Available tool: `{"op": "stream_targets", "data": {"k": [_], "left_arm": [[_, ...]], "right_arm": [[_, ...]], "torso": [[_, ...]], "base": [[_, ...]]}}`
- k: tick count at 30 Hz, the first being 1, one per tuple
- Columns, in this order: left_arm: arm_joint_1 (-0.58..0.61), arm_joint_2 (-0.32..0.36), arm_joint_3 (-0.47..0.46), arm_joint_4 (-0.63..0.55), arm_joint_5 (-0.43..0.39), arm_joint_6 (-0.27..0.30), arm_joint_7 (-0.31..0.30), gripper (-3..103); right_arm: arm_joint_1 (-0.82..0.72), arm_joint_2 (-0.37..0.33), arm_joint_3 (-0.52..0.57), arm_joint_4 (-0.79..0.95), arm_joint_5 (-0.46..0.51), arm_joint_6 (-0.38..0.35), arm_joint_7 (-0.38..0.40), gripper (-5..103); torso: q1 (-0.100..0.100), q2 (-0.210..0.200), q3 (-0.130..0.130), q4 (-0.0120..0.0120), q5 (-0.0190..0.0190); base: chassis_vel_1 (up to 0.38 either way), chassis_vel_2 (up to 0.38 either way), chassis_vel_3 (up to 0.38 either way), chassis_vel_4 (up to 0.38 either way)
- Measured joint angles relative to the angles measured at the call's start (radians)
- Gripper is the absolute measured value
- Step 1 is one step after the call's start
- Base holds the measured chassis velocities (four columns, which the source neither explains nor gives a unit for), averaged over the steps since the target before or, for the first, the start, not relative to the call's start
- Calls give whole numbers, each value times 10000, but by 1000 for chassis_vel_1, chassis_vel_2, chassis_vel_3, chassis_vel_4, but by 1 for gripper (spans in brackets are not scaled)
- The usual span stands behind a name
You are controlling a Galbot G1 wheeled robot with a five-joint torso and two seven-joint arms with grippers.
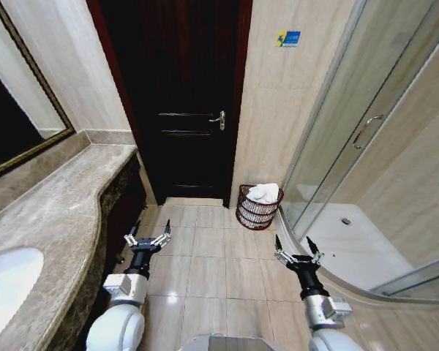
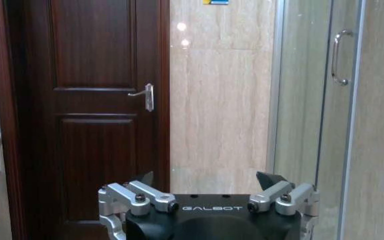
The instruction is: Discard the used towel into the hamper.
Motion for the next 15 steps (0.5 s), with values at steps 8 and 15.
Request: {"op": "stream_targets", "data": {"k": [8, 15], "left_arm": [[0, 0, 0, 0, 0, 0, 0, 100], [-1, 0, 0, 0, 0, 0, 0, 100]], "right_arm": [[0, 0, 0, 0, 0, 0, 0, 100], [0, 0, 0, 0, 0, 0, 0, 100]], "torso": [[0, 0, 0, 0, 0], [0, 0, 0, 0, 0]], "base": [[0, 0, 0, 0], [0, 0, 0, 0]]}}
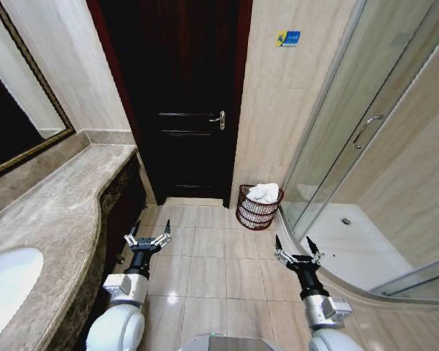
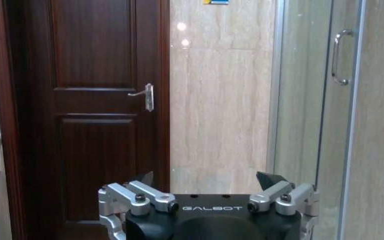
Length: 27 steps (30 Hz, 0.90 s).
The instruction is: Discard the used towel into the hamper.
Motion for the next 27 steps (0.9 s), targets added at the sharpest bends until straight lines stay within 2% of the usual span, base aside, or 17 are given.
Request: {"op": "stream_targets", "data": {"k": [27], "left_arm": [[0, 0, 0, 0, 0, 0, 0, 100]], "right_arm": [[0, 0, 0, 0, 0, 0, 0, 100]], "torso": [[0, 0, 0, 0, 0]], "base": [[0, 0, 0, 0]]}}
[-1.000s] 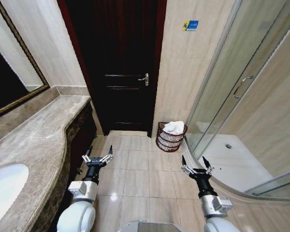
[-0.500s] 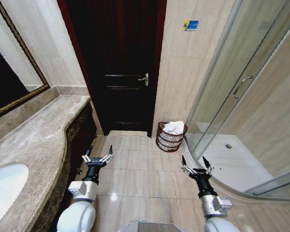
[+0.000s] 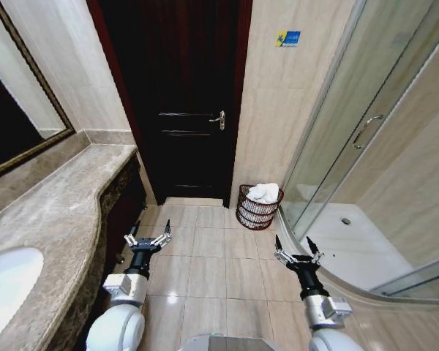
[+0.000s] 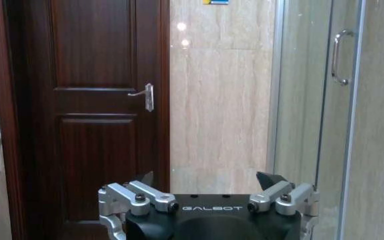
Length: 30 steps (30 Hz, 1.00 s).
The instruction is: Discard the used towel into the hamper.
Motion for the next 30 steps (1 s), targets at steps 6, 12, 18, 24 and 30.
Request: {"op": "stream_targets", "data": {"k": [6, 12, 18, 24, 30], "left_arm": [[0, 0, 0, 0, 0, 0, 0, 100], [0, 0, 0, 0, 0, 0, 0, 100], [0, 0, 0, 0, 0, 0, 0, 100], [0, 0, 0, 0, 0, 0, 0, 100], [1, 0, 0, 0, 1, 0, 0, 100]], "right_arm": [[0, 0, 0, 0, 0, 0, 0, 100], [0, 0, 0, 0, 0, 0, 0, 100], [0, 0, 0, 0, 0, 0, 0, 100], [0, 0, 0, 0, 0, 0, 0, 100], [0, 0, 0, 0, 0, 0, 0, 100]], "torso": [[0, 0, 0, 0, 0], [0, 0, 0, 0, 0], [0, 0, 0, 0, 0], [0, 0, 0, 0, 0], [0, 0, 0, 0, 0]], "base": [[0, 0, 0, 0], [0, 0, 0, 0], [0, 0, 0, 0], [0, 0, 0, 0], [0, 0, 0, 0]]}}
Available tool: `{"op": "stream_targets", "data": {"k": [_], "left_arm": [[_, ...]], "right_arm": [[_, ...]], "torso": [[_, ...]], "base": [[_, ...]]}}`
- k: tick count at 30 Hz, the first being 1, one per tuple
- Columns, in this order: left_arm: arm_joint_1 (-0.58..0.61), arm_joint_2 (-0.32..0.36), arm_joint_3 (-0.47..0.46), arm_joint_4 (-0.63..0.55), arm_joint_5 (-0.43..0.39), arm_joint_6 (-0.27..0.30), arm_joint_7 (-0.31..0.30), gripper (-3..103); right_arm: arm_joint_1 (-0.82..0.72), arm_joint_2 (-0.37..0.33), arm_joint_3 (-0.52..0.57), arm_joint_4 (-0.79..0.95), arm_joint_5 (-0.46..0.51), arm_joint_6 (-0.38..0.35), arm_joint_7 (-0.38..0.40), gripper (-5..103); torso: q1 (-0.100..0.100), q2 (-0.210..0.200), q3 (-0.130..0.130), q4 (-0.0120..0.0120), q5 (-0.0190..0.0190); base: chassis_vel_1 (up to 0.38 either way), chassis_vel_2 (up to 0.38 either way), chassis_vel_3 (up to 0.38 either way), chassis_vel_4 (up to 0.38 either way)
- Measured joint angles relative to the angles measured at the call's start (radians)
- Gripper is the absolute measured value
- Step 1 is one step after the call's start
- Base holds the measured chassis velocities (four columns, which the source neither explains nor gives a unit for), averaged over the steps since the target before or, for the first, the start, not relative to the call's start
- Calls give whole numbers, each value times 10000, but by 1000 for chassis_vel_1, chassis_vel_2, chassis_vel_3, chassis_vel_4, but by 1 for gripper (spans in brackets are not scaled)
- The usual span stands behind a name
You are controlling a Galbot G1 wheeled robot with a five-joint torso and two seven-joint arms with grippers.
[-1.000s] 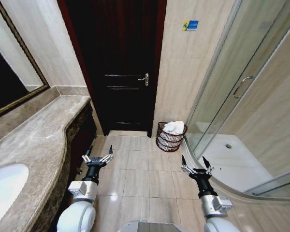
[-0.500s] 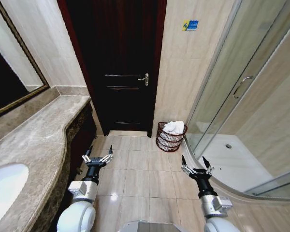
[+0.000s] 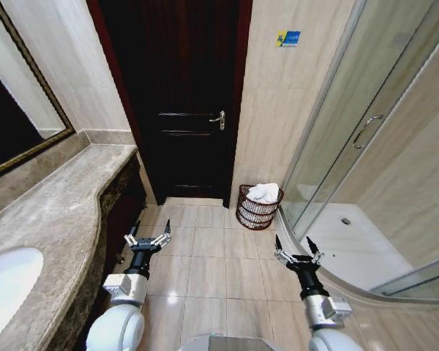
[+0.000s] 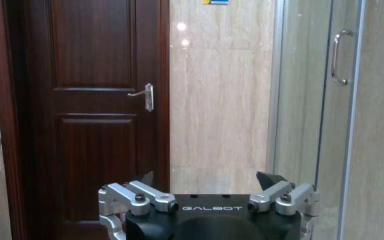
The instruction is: Discard the used towel into the hamper.
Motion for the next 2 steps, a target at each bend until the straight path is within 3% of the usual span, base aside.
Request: {"op": "stream_targets", "data": {"k": [2], "left_arm": [[0, 0, 0, 0, -1, 0, 0, 100]], "right_arm": [[0, 0, 0, 0, 0, 0, 0, 100]], "torso": [[0, 0, 0, 0, 0]], "base": [[0, 0, 0, 0]]}}
